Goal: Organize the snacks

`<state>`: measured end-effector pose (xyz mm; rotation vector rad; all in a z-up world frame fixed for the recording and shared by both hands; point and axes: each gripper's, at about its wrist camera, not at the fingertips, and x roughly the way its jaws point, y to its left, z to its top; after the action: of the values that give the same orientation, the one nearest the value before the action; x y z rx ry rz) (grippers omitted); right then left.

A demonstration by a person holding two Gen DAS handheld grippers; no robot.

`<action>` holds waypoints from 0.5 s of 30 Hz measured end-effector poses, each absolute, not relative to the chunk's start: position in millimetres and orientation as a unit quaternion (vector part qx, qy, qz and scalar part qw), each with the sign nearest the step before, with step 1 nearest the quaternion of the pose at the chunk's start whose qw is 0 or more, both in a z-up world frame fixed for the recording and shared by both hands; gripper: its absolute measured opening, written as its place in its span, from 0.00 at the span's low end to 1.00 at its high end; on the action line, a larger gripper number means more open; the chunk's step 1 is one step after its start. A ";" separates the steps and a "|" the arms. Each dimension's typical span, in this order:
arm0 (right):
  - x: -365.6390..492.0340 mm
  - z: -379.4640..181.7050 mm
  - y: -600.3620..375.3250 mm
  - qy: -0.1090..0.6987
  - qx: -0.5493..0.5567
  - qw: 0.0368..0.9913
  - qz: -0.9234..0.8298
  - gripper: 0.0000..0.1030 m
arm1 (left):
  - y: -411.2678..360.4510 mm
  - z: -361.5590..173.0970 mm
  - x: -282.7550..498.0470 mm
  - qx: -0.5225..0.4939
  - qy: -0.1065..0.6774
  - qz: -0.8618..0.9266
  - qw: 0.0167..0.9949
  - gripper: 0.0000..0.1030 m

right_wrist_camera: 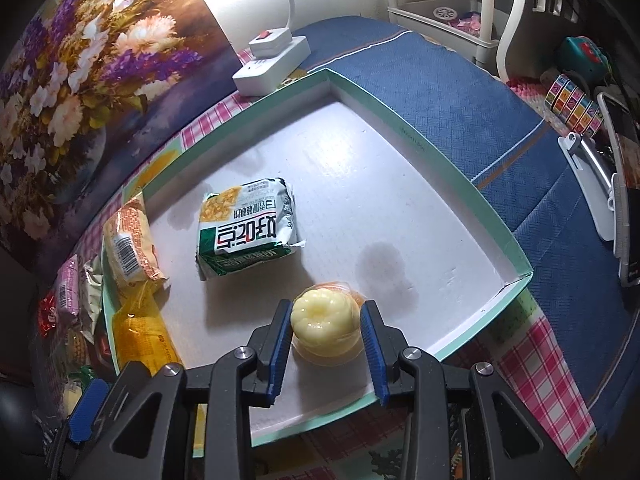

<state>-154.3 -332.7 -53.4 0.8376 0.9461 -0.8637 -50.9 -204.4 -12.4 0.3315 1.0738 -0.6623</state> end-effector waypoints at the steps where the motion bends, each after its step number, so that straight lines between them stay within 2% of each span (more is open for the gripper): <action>1: -153.4 -53.1 -332.5 0.429 0.379 0.721 -0.391 0.36 | -203.8 -11.6 -50.7 0.154 0.499 -0.307 0.796 0.63; 7: -152.3 -52.7 -332.4 0.429 0.378 0.721 -0.391 0.36 | -199.5 -7.1 -47.5 0.148 0.497 -0.301 0.800 0.64; 10: -151.7 -53.9 -332.1 0.431 0.381 0.719 -0.390 0.37 | -197.2 -5.4 -45.0 0.144 0.498 -0.296 0.802 0.70; 15: -149.8 -54.9 -332.3 0.434 0.379 0.720 -0.388 0.37 | -191.1 -0.4 -38.8 0.130 0.499 -0.285 0.808 0.71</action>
<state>-149.8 -332.3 -54.9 0.8369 0.9584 -0.8570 -38.8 -191.1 -0.4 0.2785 1.0676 -0.6097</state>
